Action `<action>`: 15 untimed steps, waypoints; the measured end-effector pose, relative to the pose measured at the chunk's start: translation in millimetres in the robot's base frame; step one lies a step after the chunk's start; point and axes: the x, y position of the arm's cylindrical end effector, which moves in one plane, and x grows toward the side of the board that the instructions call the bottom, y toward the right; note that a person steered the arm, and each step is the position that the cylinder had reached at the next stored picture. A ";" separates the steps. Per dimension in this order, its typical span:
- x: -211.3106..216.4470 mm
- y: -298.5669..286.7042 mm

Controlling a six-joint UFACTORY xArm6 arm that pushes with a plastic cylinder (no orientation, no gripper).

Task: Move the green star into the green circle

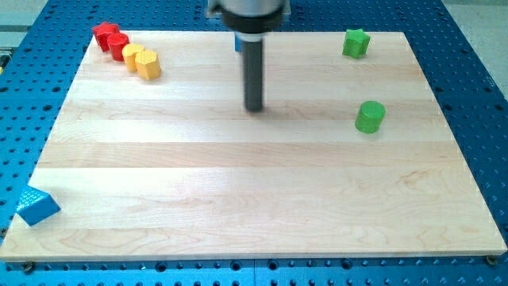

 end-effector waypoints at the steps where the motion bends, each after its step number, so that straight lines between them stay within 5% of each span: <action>1: -11.0 112.6; 2: -82.0 219.5; 3: -180.7 255.3; 4: -192.2 228.7; 6: -159.2 115.7; 7: -125.7 155.5; 10: -191.1 205.7; 13: -82.4 165.9; 15: -52.8 162.2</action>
